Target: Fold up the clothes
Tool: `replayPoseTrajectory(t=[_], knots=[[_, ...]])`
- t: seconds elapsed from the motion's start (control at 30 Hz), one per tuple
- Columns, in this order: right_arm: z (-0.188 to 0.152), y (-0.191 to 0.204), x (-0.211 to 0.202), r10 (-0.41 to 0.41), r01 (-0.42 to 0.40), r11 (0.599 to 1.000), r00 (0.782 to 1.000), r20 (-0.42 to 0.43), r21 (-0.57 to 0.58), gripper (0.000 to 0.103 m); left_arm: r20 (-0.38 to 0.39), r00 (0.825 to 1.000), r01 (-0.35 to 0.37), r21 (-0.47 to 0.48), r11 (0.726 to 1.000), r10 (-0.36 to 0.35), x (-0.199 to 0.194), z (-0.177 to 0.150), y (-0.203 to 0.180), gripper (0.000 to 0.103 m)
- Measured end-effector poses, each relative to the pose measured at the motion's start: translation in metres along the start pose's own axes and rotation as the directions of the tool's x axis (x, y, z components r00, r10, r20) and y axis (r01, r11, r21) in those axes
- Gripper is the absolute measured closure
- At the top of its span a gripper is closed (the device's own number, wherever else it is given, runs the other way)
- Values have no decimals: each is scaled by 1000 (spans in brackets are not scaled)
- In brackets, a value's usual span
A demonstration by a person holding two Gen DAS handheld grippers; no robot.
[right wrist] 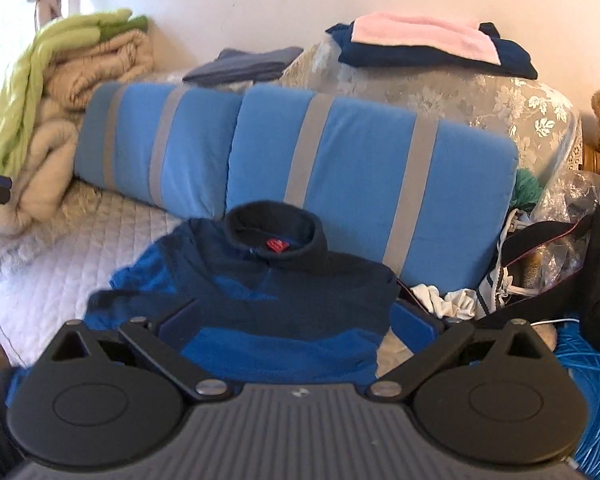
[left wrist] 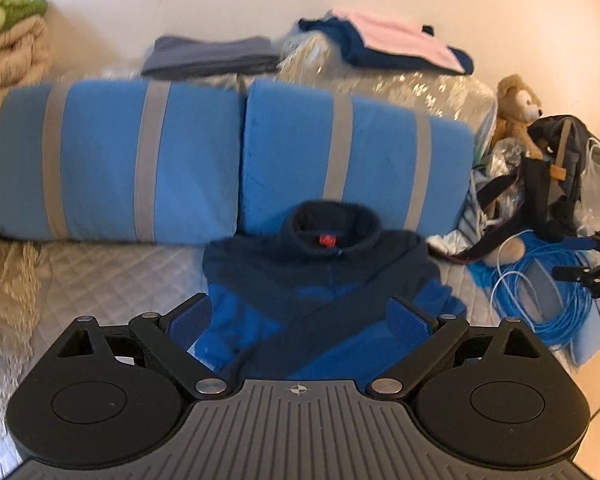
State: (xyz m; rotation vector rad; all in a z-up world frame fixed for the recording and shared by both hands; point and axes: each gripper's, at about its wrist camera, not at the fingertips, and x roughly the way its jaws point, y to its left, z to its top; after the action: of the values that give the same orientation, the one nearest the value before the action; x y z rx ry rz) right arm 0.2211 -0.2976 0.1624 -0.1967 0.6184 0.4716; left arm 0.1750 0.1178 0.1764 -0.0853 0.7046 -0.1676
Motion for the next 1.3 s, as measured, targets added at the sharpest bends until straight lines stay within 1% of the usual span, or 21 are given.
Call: replayPoseTrajectory(t=[0.2,0.67,0.9,1.07,1.3], knots=[[-5,1,5,-11,11,1000,1000,-15,-3,0,-17,1000,-3,-36,999,3,5,-3,12,8],[-11,0,16,-10,10,1000,999,-40,6,0,-33,999,0,-38,999,-1,11,-6,11,7],[-12,-5,28,-8,10,1000,999,-51,27,0,-36,999,-1,-50,999,-1,24,0,15,8],[-11,-12,53,-19,23,998,998,-63,62,0,-10,1000,-20,-57,998,19,46,11,20,8],[-13,-35,99,-26,42,984,995,-93,172,0,-48,999,-27,-101,995,22,96,22,34,9]])
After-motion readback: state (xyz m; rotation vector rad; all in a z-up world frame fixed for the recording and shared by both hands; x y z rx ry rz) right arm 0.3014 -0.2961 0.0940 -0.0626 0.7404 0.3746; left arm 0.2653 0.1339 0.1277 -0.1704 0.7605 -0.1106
